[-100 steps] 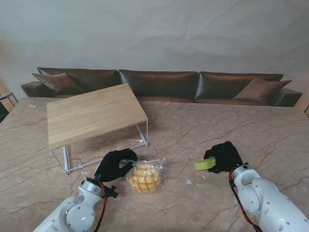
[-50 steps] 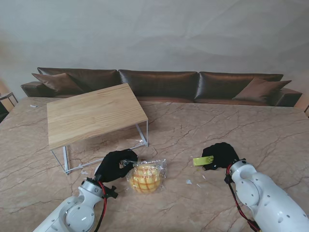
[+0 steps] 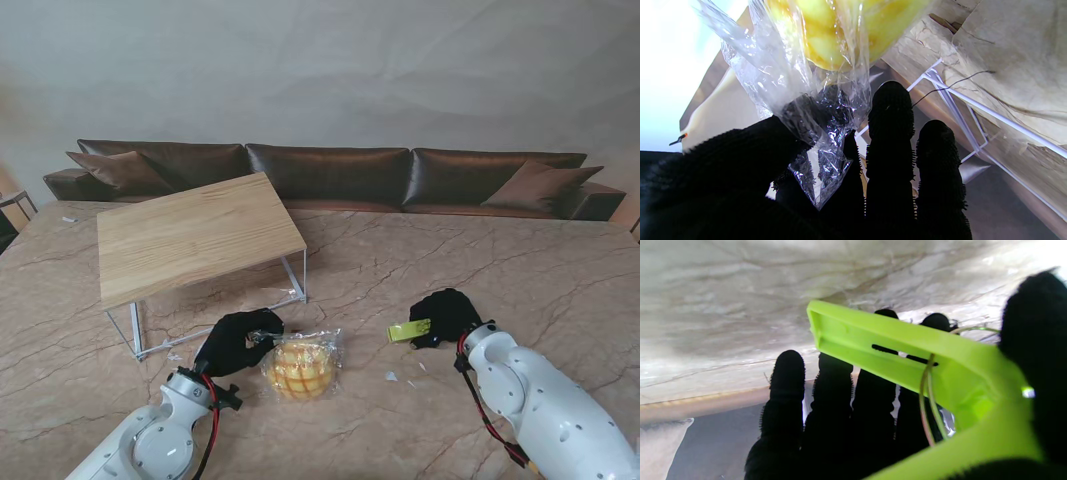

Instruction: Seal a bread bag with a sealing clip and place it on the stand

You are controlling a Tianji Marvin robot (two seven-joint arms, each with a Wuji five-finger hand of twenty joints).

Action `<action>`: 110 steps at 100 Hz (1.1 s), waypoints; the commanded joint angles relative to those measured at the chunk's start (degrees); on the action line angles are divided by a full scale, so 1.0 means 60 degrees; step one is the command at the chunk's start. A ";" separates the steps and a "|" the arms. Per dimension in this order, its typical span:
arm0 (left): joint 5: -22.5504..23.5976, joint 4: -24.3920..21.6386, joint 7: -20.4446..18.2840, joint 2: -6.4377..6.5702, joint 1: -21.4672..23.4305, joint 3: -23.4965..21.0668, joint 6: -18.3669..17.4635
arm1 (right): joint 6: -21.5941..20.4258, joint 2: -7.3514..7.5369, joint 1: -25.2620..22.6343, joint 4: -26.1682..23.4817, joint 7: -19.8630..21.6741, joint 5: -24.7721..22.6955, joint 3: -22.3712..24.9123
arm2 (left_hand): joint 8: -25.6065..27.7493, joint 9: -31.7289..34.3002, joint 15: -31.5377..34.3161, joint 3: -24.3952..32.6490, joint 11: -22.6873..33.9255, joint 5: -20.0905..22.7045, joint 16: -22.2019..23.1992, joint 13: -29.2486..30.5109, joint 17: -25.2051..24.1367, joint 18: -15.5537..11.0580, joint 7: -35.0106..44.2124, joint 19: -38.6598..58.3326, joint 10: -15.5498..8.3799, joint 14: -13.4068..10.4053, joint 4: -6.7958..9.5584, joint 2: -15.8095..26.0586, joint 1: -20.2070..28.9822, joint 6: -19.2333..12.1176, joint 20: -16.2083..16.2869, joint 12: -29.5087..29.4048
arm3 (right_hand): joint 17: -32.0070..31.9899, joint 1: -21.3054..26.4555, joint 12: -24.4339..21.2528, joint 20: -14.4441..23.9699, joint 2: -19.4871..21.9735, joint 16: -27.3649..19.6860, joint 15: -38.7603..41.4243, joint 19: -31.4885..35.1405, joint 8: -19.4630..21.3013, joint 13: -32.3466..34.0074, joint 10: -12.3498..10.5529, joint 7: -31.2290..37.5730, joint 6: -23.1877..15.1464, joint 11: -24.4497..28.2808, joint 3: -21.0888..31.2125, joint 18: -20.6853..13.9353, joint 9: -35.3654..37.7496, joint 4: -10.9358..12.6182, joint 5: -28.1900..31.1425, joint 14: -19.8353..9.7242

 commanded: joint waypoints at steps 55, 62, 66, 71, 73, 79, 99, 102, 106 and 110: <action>-0.0092 0.0109 0.0008 -0.0031 0.0112 -0.0009 -0.0141 | -0.0241 0.0058 -0.0965 -0.0735 0.1762 -0.0243 0.0074 | 0.0463 0.0375 -0.0044 0.0024 0.0516 0.0166 0.0079 0.0074 -0.0059 -0.0154 0.0645 0.0219 -0.1006 -0.0234 0.0550 0.0768 0.0206 -0.0658 -0.0016 0.0238 | 0.2060 0.0272 0.2405 0.0783 -0.0824 0.1890 0.4427 0.1945 0.1832 0.3821 0.0948 0.4450 -0.0816 0.4205 0.0866 0.1882 0.2761 0.0412 0.2111 0.1296; -0.0101 0.0111 -0.0022 -0.0024 0.0124 -0.0027 -0.0145 | -0.0220 0.0032 -0.0793 -0.0399 0.1668 -0.0063 -0.0196 | 0.0469 0.0364 -0.0046 0.0011 0.0514 0.0159 0.0078 0.0071 -0.0068 -0.0155 0.0643 0.0215 -0.1000 -0.0235 0.0547 0.0791 0.0210 -0.0654 -0.0016 0.0243 | 0.1710 0.0210 0.2435 0.0926 -0.0436 0.1843 0.3465 0.1897 0.1750 0.3224 0.0929 0.3538 -0.0960 0.3741 0.0721 0.1599 0.2158 0.0439 0.1937 0.1258; -0.0099 0.0114 -0.0040 -0.0018 0.0128 -0.0041 -0.0141 | -0.0217 0.0029 -0.0709 -0.0238 0.1614 -0.0032 -0.0332 | 0.0467 0.0368 -0.0047 0.0000 0.0515 0.0146 0.0078 0.0066 -0.0066 -0.0152 0.0633 0.0218 -0.1005 -0.0240 0.0548 0.0811 0.0210 -0.0667 -0.0014 0.0243 | 0.1457 0.0219 0.2434 0.0993 -0.0272 0.1913 0.2939 0.1760 0.1610 0.2742 0.0835 0.3109 -0.1026 0.3560 0.0597 0.1357 0.1811 0.0054 0.1680 0.1115; -0.0101 0.0117 -0.0065 -0.0011 0.0132 -0.0056 -0.0133 | -0.0242 0.0026 -0.0597 -0.0026 0.1463 -0.0041 -0.0501 | 0.0473 0.0363 -0.0047 -0.0014 0.0512 0.0147 0.0078 0.0065 -0.0065 -0.0155 0.0636 0.0219 -0.1011 -0.0255 0.0551 0.0808 0.0215 -0.0671 -0.0013 0.0241 | 0.1232 0.0173 0.2282 0.0960 -0.0209 0.1689 0.2185 0.1503 0.1479 0.2238 0.0623 0.2992 -0.1176 0.3345 0.0560 0.1033 0.1655 -0.0238 0.1558 0.0846; -0.0105 0.0117 -0.0074 -0.0010 0.0134 -0.0061 -0.0130 | -0.0253 0.0024 -0.0555 0.0049 0.1423 -0.0033 -0.0561 | 0.0474 0.0364 -0.0048 -0.0015 0.0512 0.0150 0.0078 0.0062 -0.0065 -0.0155 0.0637 0.0219 -0.1011 -0.0253 0.0552 0.0789 0.0221 -0.0669 -0.0013 0.0242 | 0.1160 0.0149 0.2196 0.0907 -0.0224 0.1542 0.1909 0.1356 0.1451 0.2119 0.0552 0.3005 -0.1196 0.3298 0.0572 0.0919 0.1671 -0.0224 0.1577 0.0765; -0.0118 0.0123 -0.0071 -0.0014 0.0136 -0.0067 -0.0124 | -0.0279 0.0022 -0.0460 0.0221 0.1421 0.0054 -0.0707 | 0.0474 0.0364 -0.0051 -0.0023 0.0512 0.0150 0.0078 0.0056 -0.0065 -0.0156 0.0634 0.0219 -0.1008 -0.0240 0.0552 0.0798 0.0223 -0.0668 -0.0012 0.0244 | 0.1046 0.0143 0.1815 0.0745 -0.0299 0.0860 0.0962 0.0980 0.1390 0.1976 0.0382 0.3105 -0.1161 0.3025 0.0618 0.0652 0.1698 -0.0090 0.1664 0.0565; -0.0165 0.0161 -0.0098 -0.0017 0.0114 -0.0028 -0.0148 | -0.0355 -0.0068 -0.0132 0.0989 0.1034 0.0432 -0.1265 | 0.0473 0.0358 -0.0050 -0.0036 0.0508 0.0150 0.0082 0.0053 -0.0086 -0.0150 0.0627 0.0210 -0.1001 -0.0226 0.0550 0.0799 0.0234 -0.0659 -0.0010 0.0247 | 0.2208 0.0604 0.0970 0.0195 -0.1377 -0.0276 0.0301 0.0798 0.2051 0.3032 0.0166 0.3682 -0.1036 0.2405 0.1020 0.0948 0.1871 0.0410 0.2027 0.0607; -0.0172 0.0165 -0.0106 -0.0017 0.0112 -0.0023 -0.0152 | -0.0390 -0.0101 -0.0077 0.1130 0.0967 0.0566 -0.1351 | 0.0473 0.0357 -0.0051 -0.0032 0.0508 0.0150 0.0082 0.0050 -0.0093 -0.0147 0.0626 0.0206 -0.0999 -0.0224 0.0553 0.0808 0.0243 -0.0656 -0.0011 0.0247 | 0.2526 0.0795 0.1025 0.0156 -0.1555 -0.0126 0.0647 0.0959 0.2124 0.3339 0.0163 0.3737 -0.1023 0.2512 0.1059 0.1138 0.1898 0.0405 0.2034 0.0695; -0.0177 0.0168 -0.0114 -0.0016 0.0110 -0.0018 -0.0156 | -0.0421 -0.0141 -0.0024 0.1286 0.0941 0.0757 -0.1448 | 0.0473 0.0356 -0.0052 -0.0038 0.0509 0.0150 0.0082 0.0050 -0.0100 -0.0141 0.0626 0.0203 -0.0984 -0.0224 0.0551 0.0816 0.0242 -0.0656 -0.0010 0.0248 | 0.2926 0.1213 0.1210 0.0074 -0.1834 0.0204 0.1197 0.1201 0.2236 0.3735 0.0189 0.3784 -0.0987 0.2741 0.1056 0.1483 0.1873 0.0197 0.2042 0.0771; -0.0175 0.0173 -0.0117 -0.0015 0.0107 -0.0012 -0.0158 | -0.0471 -0.0189 0.0046 0.1484 0.0861 0.0937 -0.1568 | 0.0476 0.0355 -0.0054 -0.0050 0.0510 0.0156 0.0082 0.0044 -0.0101 -0.0136 0.0630 0.0202 -0.0981 -0.0222 0.0548 0.0815 0.0236 -0.0650 -0.0010 0.0248 | 0.3275 0.1681 0.1506 0.0019 -0.2026 0.0737 0.1961 0.1420 0.2354 0.3816 0.0248 0.3832 -0.0932 0.3054 0.1024 0.1837 0.1827 -0.0203 0.2049 0.0750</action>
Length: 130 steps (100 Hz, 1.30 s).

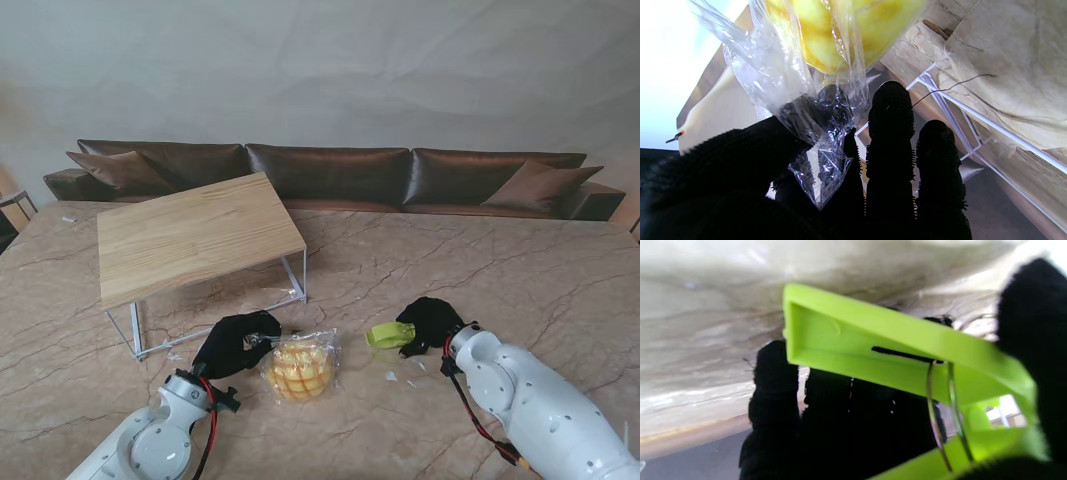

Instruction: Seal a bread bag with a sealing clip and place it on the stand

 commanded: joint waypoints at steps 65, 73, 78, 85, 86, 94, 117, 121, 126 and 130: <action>-0.0021 0.0094 -0.0217 0.0021 0.0042 0.0086 -0.0038 | -0.0866 -0.0868 0.0672 0.3618 -0.1071 0.1272 -0.2482 | 0.0447 0.0291 -0.0086 -0.0159 0.0519 0.0103 0.0101 -0.0023 -0.0175 -0.0099 0.0630 0.0155 -0.0992 -0.0203 0.0534 0.0886 0.0302 -0.0582 0.0019 0.0298 | 0.4221 0.3080 0.3903 0.2936 -0.0410 0.3674 0.7515 0.5614 0.1672 0.1458 0.1021 0.5137 -0.1360 0.5235 0.0463 0.1989 0.1307 0.0637 0.1000 0.0197; -0.0017 0.0095 -0.0223 0.0023 0.0034 0.0090 -0.0038 | -0.0953 -0.0906 0.0691 0.3647 -0.1188 0.1296 -0.2473 | 0.0451 0.0280 -0.0086 -0.0168 0.0522 0.0097 0.0109 -0.0048 -0.0179 -0.0092 0.0628 0.0153 -0.0995 -0.0201 0.0533 0.0897 0.0319 -0.0582 0.0028 0.0305 | 0.4380 0.3145 0.3979 0.3331 -0.0263 0.3873 0.8168 0.6910 0.1640 0.1451 0.1119 0.5541 -0.1315 0.6111 0.0460 0.1804 0.1322 0.0666 0.1030 0.0159; -0.0017 0.0096 -0.0234 0.0026 0.0029 0.0090 -0.0042 | -0.0962 -0.0880 0.0647 0.3530 -0.1113 0.1279 -0.2377 | 0.0454 0.0272 -0.0084 -0.0181 0.0520 0.0099 0.0113 -0.0050 -0.0184 -0.0095 0.0629 0.0148 -0.0991 -0.0201 0.0530 0.0910 0.0320 -0.0581 0.0031 0.0307 | 0.4414 0.3256 0.3967 0.3407 -0.0077 0.3978 0.8288 0.7332 0.1630 0.1440 0.1166 0.5713 -0.1234 0.6422 0.0458 0.1770 0.1328 0.0703 0.1050 0.0186; 0.0003 0.0094 -0.0247 0.0033 0.0023 0.0087 -0.0048 | -0.0991 -0.0829 0.0554 0.3331 -0.1030 0.1206 -0.2182 | 0.0455 0.0270 -0.0084 -0.0197 0.0522 0.0093 0.0116 -0.0050 -0.0183 -0.0096 0.0626 0.0145 -0.0982 -0.0201 0.0528 0.0910 0.0328 -0.0586 0.0036 0.0310 | 0.4440 0.3438 0.3946 0.3470 0.0090 0.4139 0.8342 0.7698 0.1639 0.1431 0.1238 0.5912 -0.1142 0.6683 0.0500 0.1699 0.1326 0.0793 0.1067 0.0198; 0.0006 0.0093 -0.0248 0.0033 0.0022 0.0087 -0.0048 | -0.0993 -0.0824 0.0540 0.3302 -0.1038 0.1187 -0.2154 | 0.0456 0.0273 -0.0084 -0.0199 0.0523 0.0093 0.0117 -0.0050 -0.0183 -0.0096 0.0626 0.0145 -0.0984 -0.0201 0.0529 0.0908 0.0329 -0.0588 0.0037 0.0311 | 0.4442 0.3454 0.3944 0.3472 0.0094 0.4157 0.8343 0.7727 0.1639 0.1431 0.1243 0.5932 -0.1134 0.6707 0.0509 0.1686 0.1327 0.0807 0.1069 0.0192; 0.0008 0.0083 -0.0269 0.0039 0.0013 0.0081 -0.0043 | -0.0948 -0.0727 0.0305 0.2828 -0.0905 0.1008 -0.1735 | 0.0459 0.0272 -0.0086 -0.0207 0.0529 0.0101 0.0121 -0.0057 -0.0184 -0.0080 0.0632 0.0141 -0.0982 -0.0192 0.0530 0.0913 0.0342 -0.0560 0.0045 0.0314 | 0.4445 0.3603 0.3933 0.3493 0.0157 0.4246 0.8358 0.7862 0.1633 0.1429 0.1301 0.6025 -0.1058 0.6821 0.0556 0.1667 0.1330 0.0898 0.1086 0.0208; 0.0101 -0.0009 -0.0356 0.0075 -0.0026 0.0069 0.0027 | -0.0637 -0.0411 -0.0915 0.0503 -0.0345 0.0081 0.0167 | 0.0471 0.0277 -0.0070 -0.0210 0.0548 0.0102 0.0135 -0.0045 -0.0177 -0.0055 0.0641 0.0139 -0.0947 -0.0173 0.0541 0.0929 0.0377 -0.0538 0.0065 0.0313 | 0.4444 0.3704 0.3914 0.3497 0.0233 0.4355 0.8348 0.7928 0.1631 0.1434 0.1328 0.6170 -0.1013 0.6936 0.0611 0.1643 0.1322 0.1049 0.1092 0.0198; 0.0108 -0.0026 -0.0356 0.0076 -0.0034 0.0076 0.0050 | -0.0554 -0.0371 -0.1153 0.0047 -0.0234 -0.0085 0.0504 | 0.0474 0.0281 -0.0063 -0.0212 0.0553 0.0114 0.0137 -0.0033 -0.0169 -0.0045 0.0645 0.0146 -0.0949 -0.0171 0.0542 0.0928 0.0369 -0.0536 0.0070 0.0313 | 0.4443 0.3699 0.3911 0.3496 0.0253 0.4371 0.8345 0.7931 0.1624 0.1435 0.1319 0.6173 -0.1029 0.6950 0.0620 0.1638 0.1321 0.1068 0.1090 0.0194; 0.0109 -0.0051 -0.0377 0.0081 -0.0050 0.0092 0.0080 | -0.0450 -0.0332 -0.1436 -0.0487 -0.0115 -0.0287 0.0889 | 0.0476 0.0288 -0.0061 -0.0208 0.0561 0.0123 0.0138 -0.0034 -0.0162 -0.0039 0.0649 0.0153 -0.0938 -0.0159 0.0546 0.0920 0.0369 -0.0519 0.0077 0.0313 | 0.4445 0.3696 0.3908 0.3498 0.0277 0.4385 0.8343 0.7938 0.1622 0.1435 0.1319 0.6190 -0.1025 0.6961 0.0611 0.1632 0.1320 0.1079 0.1091 0.0192; 0.0113 -0.0078 -0.0408 0.0088 -0.0063 0.0108 0.0114 | -0.0356 -0.0304 -0.1648 -0.0897 -0.0033 -0.0461 0.1166 | 0.0478 0.0286 -0.0056 -0.0202 0.0566 0.0124 0.0140 -0.0033 -0.0162 -0.0033 0.0648 0.0157 -0.0939 -0.0150 0.0551 0.0931 0.0367 -0.0514 0.0083 0.0311 | 0.4444 0.3699 0.3904 0.3501 0.0284 0.4404 0.8341 0.7948 0.1622 0.1436 0.1317 0.6213 -0.1019 0.6972 0.0607 0.1626 0.1319 0.1094 0.1091 0.0189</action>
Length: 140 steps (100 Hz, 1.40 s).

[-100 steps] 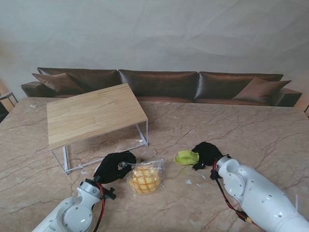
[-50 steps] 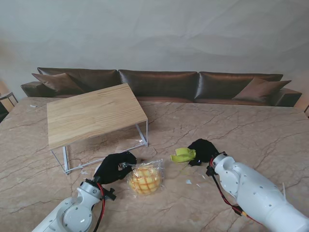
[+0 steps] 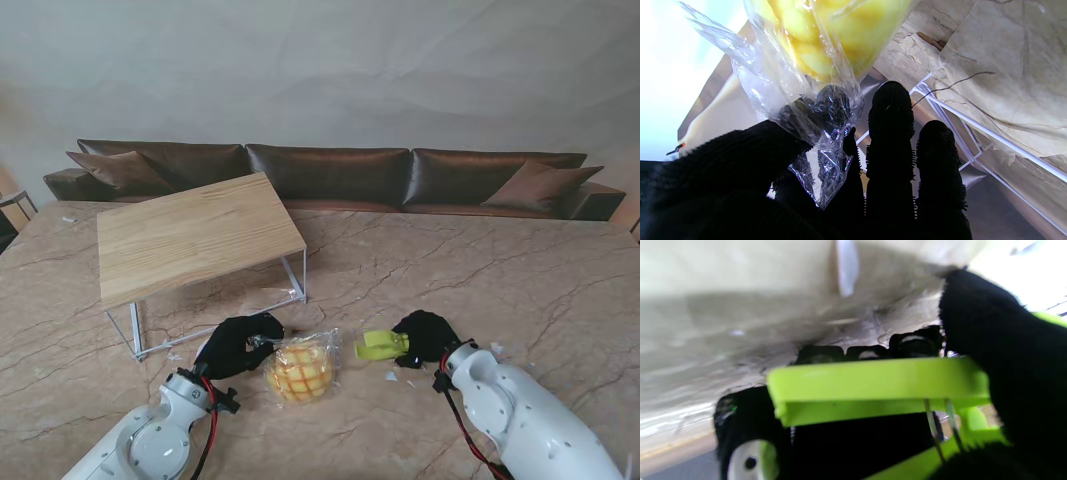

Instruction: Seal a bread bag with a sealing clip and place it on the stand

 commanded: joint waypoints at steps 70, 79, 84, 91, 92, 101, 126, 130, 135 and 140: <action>0.0106 -0.0692 -0.1066 0.0209 -0.0371 0.0553 0.0499 | 0.0877 0.0268 -0.2498 -0.4901 -0.0205 -0.3011 0.2501 | 0.0569 0.0324 0.0118 0.0115 0.0922 0.0285 0.0204 0.0052 -0.0048 0.0051 0.0663 0.0226 -0.0950 -0.0109 0.0623 0.0707 0.0314 -0.0286 0.0185 0.0380 | 0.0331 0.2191 0.0723 0.0250 0.0282 0.1715 0.5614 0.2917 0.0679 0.1234 0.0472 0.4973 -0.2044 0.4689 0.0317 -0.0052 0.1260 0.0098 0.0878 -0.0503; -0.0017 -0.0661 -0.1171 0.0207 -0.0463 0.0631 0.0584 | 0.0869 0.0284 -0.2361 -0.5011 -0.0408 -0.3267 0.2297 | 0.0443 0.0429 0.0247 0.0419 0.1004 0.0321 0.0200 0.0172 0.0062 0.0065 0.0693 0.0359 -0.0924 -0.0119 0.0659 0.0496 0.0195 -0.0197 0.0229 0.0313 | 0.0331 0.2192 0.0724 0.0250 0.0284 0.1713 0.5611 0.2917 0.0685 0.1235 0.0471 0.4978 -0.2049 0.4688 0.0311 -0.0052 0.1260 0.0093 0.0879 -0.0504; -0.0076 -0.0651 -0.1255 0.0214 -0.0514 0.0661 0.0611 | 0.0862 0.0308 -0.2226 -0.5006 -0.0577 -0.3492 0.2126 | 0.0389 0.0471 0.0285 0.0508 0.1032 0.0336 0.0189 0.0227 0.0114 0.0106 0.0708 0.0403 -0.0918 -0.0113 0.0665 0.0398 0.0168 -0.0163 0.0237 0.0289 | 0.0331 0.2171 0.0724 0.0250 0.0292 0.1710 0.5608 0.2916 0.0690 0.1236 0.0466 0.4982 -0.2048 0.4687 0.0314 -0.0052 0.1259 0.0091 0.0879 -0.0513; -0.0124 -0.0651 -0.1359 0.0227 -0.0571 0.0686 0.0640 | 0.0851 0.0343 -0.2004 -0.4935 -0.0782 -0.3747 0.1867 | 0.0347 0.0491 0.0304 0.0574 0.1057 0.0339 0.0177 0.0243 0.0122 0.0116 0.0729 0.0419 -0.0918 -0.0108 0.0667 0.0370 0.0144 -0.0136 0.0235 0.0279 | 0.0331 0.2151 0.0725 0.0251 0.0276 0.1703 0.5603 0.2916 0.0695 0.1238 0.0428 0.4967 -0.2099 0.4680 0.0321 -0.0052 0.1257 0.0086 0.0871 -0.0537; -0.0127 -0.0650 -0.1366 0.0228 -0.0580 0.0690 0.0646 | 0.0849 0.0346 -0.1965 -0.4913 -0.0818 -0.3770 0.1823 | 0.0341 0.0490 0.0307 0.0578 0.1060 0.0338 0.0176 0.0244 0.0126 0.0120 0.0732 0.0423 -0.0921 -0.0104 0.0666 0.0365 0.0140 -0.0134 0.0235 0.0278 | 0.0331 0.2154 0.0725 0.0251 0.0276 0.1703 0.5603 0.2916 0.0696 0.1238 0.0421 0.4965 -0.2101 0.4679 0.0323 -0.0052 0.1257 0.0086 0.0870 -0.0537; -0.0186 -0.0652 -0.1459 0.0235 -0.0643 0.0708 0.0713 | 0.0881 0.0372 -0.1647 -0.4692 -0.1136 -0.3969 0.1451 | 0.0278 0.0512 0.0349 0.0659 0.1104 0.0331 0.0164 0.0273 0.0148 0.0122 0.0774 0.0470 -0.0927 -0.0101 0.0668 0.0316 0.0110 -0.0119 0.0237 0.0273 | 0.0330 0.2156 0.0728 0.0250 0.0292 0.1697 0.5601 0.2915 0.0702 0.1237 0.0409 0.4962 -0.2104 0.4675 0.0319 -0.0053 0.1258 0.0081 0.0873 -0.0521; -0.0352 -0.0637 -0.1694 0.0263 -0.0706 0.0700 0.0714 | 0.1301 0.0482 -0.0797 -0.4051 -0.2047 -0.4702 0.0422 | 0.0179 0.0553 0.0409 0.0778 0.1156 0.0345 0.0141 0.0316 0.0164 0.0155 0.0830 0.0542 -0.0928 -0.0091 0.0705 0.0308 0.0095 -0.0076 0.0236 0.0251 | 0.0329 0.2123 0.0737 0.0239 0.0326 0.1661 0.5588 0.2866 0.0714 0.1240 0.0409 0.4927 -0.2166 0.4671 0.0265 -0.0083 0.1259 0.0070 0.0865 -0.0527; -0.0377 -0.0632 -0.1703 0.0262 -0.0705 0.0695 0.0717 | 0.1361 0.0516 -0.0678 -0.3980 -0.2074 -0.4843 0.0271 | 0.0171 0.0552 0.0410 0.0775 0.1159 0.0350 0.0137 0.0313 0.0164 0.0164 0.0842 0.0549 -0.0924 -0.0087 0.0710 0.0287 0.0091 -0.0055 0.0235 0.0247 | 0.0327 0.2099 0.0736 0.0233 0.0312 0.1653 0.5584 0.2841 0.0719 0.1242 0.0386 0.4923 -0.2196 0.4659 0.0270 -0.0094 0.1255 0.0068 0.0861 -0.0559; -0.0416 -0.0618 -0.1712 0.0258 -0.0706 0.0693 0.0720 | 0.1398 0.0548 -0.0496 -0.3827 -0.2171 -0.4958 0.0055 | 0.0158 0.0554 0.0416 0.0783 0.1163 0.0346 0.0132 0.0317 0.0179 0.0170 0.0849 0.0563 -0.0923 -0.0064 0.0718 0.0284 0.0087 -0.0061 0.0233 0.0243 | 0.0328 0.2079 0.0736 0.0229 0.0297 0.1644 0.5583 0.2820 0.0728 0.1243 0.0339 0.4918 -0.2222 0.4640 0.0296 -0.0108 0.1254 0.0067 0.0859 -0.0584; -0.0453 -0.0600 -0.1732 0.0257 -0.0710 0.0691 0.0723 | 0.1430 0.0574 -0.0331 -0.3682 -0.2251 -0.5036 -0.0155 | 0.0150 0.0569 0.0424 0.0792 0.1174 0.0358 0.0127 0.0326 0.0174 0.0175 0.0864 0.0570 -0.0918 -0.0064 0.0723 0.0262 0.0082 -0.0059 0.0231 0.0241 | 0.0328 0.2067 0.0740 0.0231 0.0289 0.1639 0.5583 0.2819 0.0736 0.1243 0.0315 0.4924 -0.2227 0.4635 0.0301 -0.0112 0.1253 0.0063 0.0860 -0.0584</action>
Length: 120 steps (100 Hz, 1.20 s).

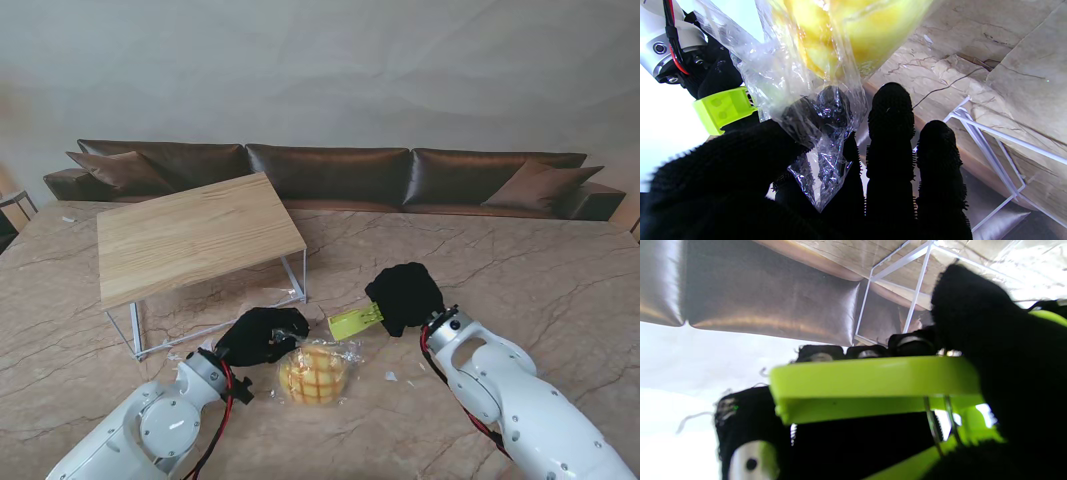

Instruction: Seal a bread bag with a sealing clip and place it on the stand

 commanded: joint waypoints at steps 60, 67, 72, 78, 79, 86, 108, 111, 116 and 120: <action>0.0199 0.0605 0.0386 -0.0082 -0.0196 0.0119 -0.0589 | 0.0044 0.0293 0.1967 0.1598 -0.0976 -0.0779 -0.2646 | 0.0118 0.0381 0.0217 0.0212 0.0943 0.0293 0.0139 0.0100 -0.0112 0.0258 0.0992 0.0652 -0.0962 0.0049 0.0434 0.0595 0.0332 -0.0198 0.0357 0.0117 | 0.0298 0.1537 0.0836 0.0103 0.0316 0.1324 0.5787 0.2732 0.0713 0.1247 0.0170 0.4843 -0.2449 0.4608 0.0509 -0.0043 0.1265 0.0045 0.0849 -0.0632; 0.0215 0.0643 0.0429 -0.0089 -0.0192 0.0116 -0.0666 | 0.0062 0.0327 0.2209 0.1787 -0.1114 -0.0810 -0.2978 | 0.0226 0.0342 0.0222 0.0084 0.0953 0.0304 0.0177 0.0051 -0.0142 0.0226 0.0976 0.0633 -0.0976 0.0052 0.0443 0.0673 0.0399 -0.0217 0.0404 0.0158 | 0.0297 0.1531 0.0839 0.0099 0.0313 0.1312 0.5782 0.2715 0.0718 0.1248 0.0170 0.4845 -0.2444 0.4606 0.0506 -0.0048 0.1265 0.0041 0.0849 -0.0636; 0.0248 0.0669 0.0479 -0.0095 -0.0196 0.0112 -0.0709 | 0.0171 0.0340 0.2279 0.1850 -0.1178 -0.0848 -0.3089 | 0.0265 0.0330 0.0219 0.0065 0.0958 0.0303 0.0182 0.0051 -0.0153 0.0231 0.0977 0.0630 -0.0992 0.0052 0.0441 0.0712 0.0395 -0.0227 0.0417 0.0170 | 0.0295 0.1505 0.0840 0.0093 0.0325 0.1304 0.5780 0.2692 0.0717 0.1250 0.0146 0.4829 -0.2478 0.4597 0.0506 -0.0054 0.1263 0.0040 0.0843 -0.0668; 0.0276 0.0702 0.0549 -0.0107 -0.0199 0.0101 -0.0776 | 0.0373 0.0315 0.2231 0.1868 -0.1198 -0.0826 -0.3049 | 0.0333 0.0315 0.0214 0.0028 0.0972 0.0314 0.0189 0.0035 -0.0167 0.0230 0.0991 0.0619 -0.1010 0.0049 0.0434 0.0771 0.0399 -0.0264 0.0431 0.0191 | 0.0296 0.1533 0.0845 0.0093 0.0373 0.1294 0.5781 0.2687 0.0720 0.1249 0.0131 0.4820 -0.2493 0.4590 0.0492 -0.0056 0.1264 0.0047 0.0844 -0.0659; 0.0279 0.0706 0.0557 -0.0108 -0.0200 0.0099 -0.0787 | 0.0391 0.0309 0.2225 0.1875 -0.1205 -0.0815 -0.3039 | 0.0342 0.0313 0.0209 0.0020 0.0975 0.0316 0.0191 0.0019 -0.0167 0.0229 0.0990 0.0618 -0.1011 0.0046 0.0432 0.0781 0.0399 -0.0267 0.0433 0.0194 | 0.0296 0.1546 0.0845 0.0094 0.0376 0.1293 0.5782 0.2687 0.0721 0.1248 0.0131 0.4820 -0.2493 0.4590 0.0489 -0.0056 0.1264 0.0049 0.0844 -0.0656; 0.0291 0.0742 0.0612 -0.0120 -0.0206 0.0093 -0.0883 | 0.0424 0.0300 0.2209 0.1895 -0.1205 -0.0783 -0.2997 | 0.0426 0.0285 0.0211 -0.0040 0.0986 0.0308 0.0209 0.0002 -0.0183 0.0228 0.0969 0.0600 -0.1055 0.0041 0.0421 0.0838 0.0418 -0.0292 0.0451 0.0223 | 0.0296 0.1563 0.0849 0.0095 0.0404 0.1284 0.5781 0.2685 0.0724 0.1248 0.0131 0.4818 -0.2493 0.4588 0.0448 -0.0057 0.1265 0.0052 0.0844 -0.0628; 0.0248 0.0742 0.0599 -0.0127 -0.0222 0.0121 -0.0916 | 0.0379 0.0343 0.2500 0.2059 -0.1303 -0.0832 -0.3434 | 0.0622 0.0233 0.0211 -0.0147 0.1024 0.0243 0.0259 -0.0052 -0.0225 0.0202 0.0923 0.0559 -0.1104 0.0011 0.0417 0.0885 0.0465 -0.0287 0.0505 0.0286 | 0.0293 0.1502 0.0859 0.0083 0.0393 0.1247 0.5770 0.2632 0.0732 0.1252 0.0131 0.4815 -0.2493 0.4584 0.0446 -0.0066 0.1265 0.0050 0.0845 -0.0687; 0.0242 0.0739 0.0598 -0.0128 -0.0223 0.0123 -0.0906 | 0.0392 0.0333 0.2542 0.2093 -0.1338 -0.0797 -0.3510 | 0.0630 0.0240 0.0214 -0.0144 0.1027 0.0245 0.0264 -0.0053 -0.0226 0.0202 0.0921 0.0559 -0.1103 0.0012 0.0421 0.0878 0.0470 -0.0280 0.0509 0.0286 | 0.0293 0.1503 0.0859 0.0084 0.0387 0.1245 0.5771 0.2631 0.0733 0.1251 0.0131 0.4815 -0.2493 0.4584 0.0452 -0.0065 0.1266 0.0050 0.0845 -0.0684; 0.0235 0.0735 0.0610 -0.0133 -0.0220 0.0129 -0.0891 | 0.0427 0.0325 0.2619 0.2139 -0.1394 -0.0761 -0.3640 | 0.0646 0.0234 0.0226 -0.0138 0.1027 0.0243 0.0275 -0.0050 -0.0219 0.0191 0.0914 0.0564 -0.1101 0.0015 0.0427 0.0872 0.0468 -0.0282 0.0520 0.0284 | 0.0292 0.1485 0.0860 0.0083 0.0396 0.1240 0.5771 0.2626 0.0733 0.1251 0.0129 0.4810 -0.2505 0.4582 0.0451 -0.0066 0.1264 0.0047 0.0841 -0.0689; 0.0237 0.0741 0.0641 -0.0142 -0.0222 0.0138 -0.0892 | 0.0464 0.0320 0.2662 0.2152 -0.1398 -0.0749 -0.3715 | 0.0659 0.0248 0.0239 -0.0128 0.1028 0.0260 0.0282 -0.0035 -0.0209 0.0199 0.0909 0.0570 -0.1120 0.0001 0.0430 0.0875 0.0455 -0.0297 0.0530 0.0277 | 0.0292 0.1472 0.0858 0.0080 0.0388 0.1235 0.5770 0.2614 0.0734 0.1252 0.0101 0.4799 -0.2525 0.4568 0.0449 -0.0070 0.1260 0.0043 0.0837 -0.0703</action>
